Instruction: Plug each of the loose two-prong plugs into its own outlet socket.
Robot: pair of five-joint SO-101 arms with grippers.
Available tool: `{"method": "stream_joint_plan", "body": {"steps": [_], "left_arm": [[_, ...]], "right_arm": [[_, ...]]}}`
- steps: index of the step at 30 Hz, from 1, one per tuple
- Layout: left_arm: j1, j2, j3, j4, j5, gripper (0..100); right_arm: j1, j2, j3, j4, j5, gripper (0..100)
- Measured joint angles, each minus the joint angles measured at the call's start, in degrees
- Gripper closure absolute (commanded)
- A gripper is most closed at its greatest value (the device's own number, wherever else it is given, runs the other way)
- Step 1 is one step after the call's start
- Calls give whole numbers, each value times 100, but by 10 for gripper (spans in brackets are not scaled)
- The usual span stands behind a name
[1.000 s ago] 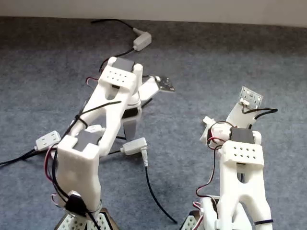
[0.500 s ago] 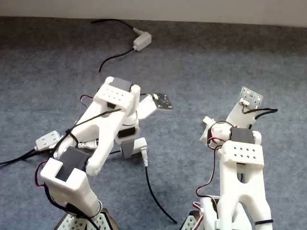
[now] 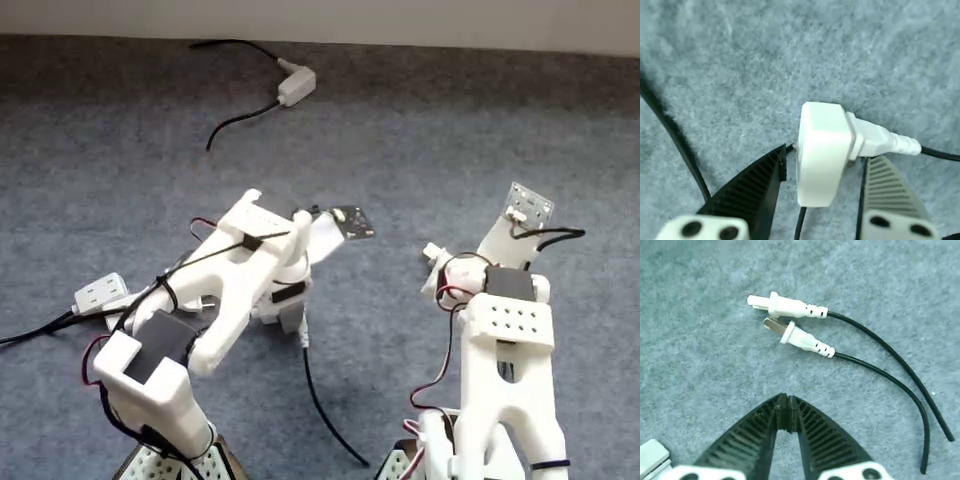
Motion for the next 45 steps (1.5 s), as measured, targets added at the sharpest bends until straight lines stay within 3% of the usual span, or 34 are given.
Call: {"method": "stream_joint_plan", "body": {"steps": [5, 12, 15, 25, 34, 45], "left_arm": [[35, 0, 0, 0, 53, 926], [79, 0, -35, 0, 62, 921], [70, 0, -396, 35, 404, 920], [62, 0, -2681, 1160, 774, 919], [70, 79, -4018, 1248, 1073, 919], [-431, 2734, -7525, 1398, 1301, 878]], "right_arm": [[132, 0, 0, 0, 0, 991], [141, 0, 0, 0, 0, 991], [158, 0, 0, 0, 0, 991], [158, 0, 0, 0, 0, 991], [158, 0, 0, 0, 0, 991], [158, 0, 0, 0, 0, 991]]}}
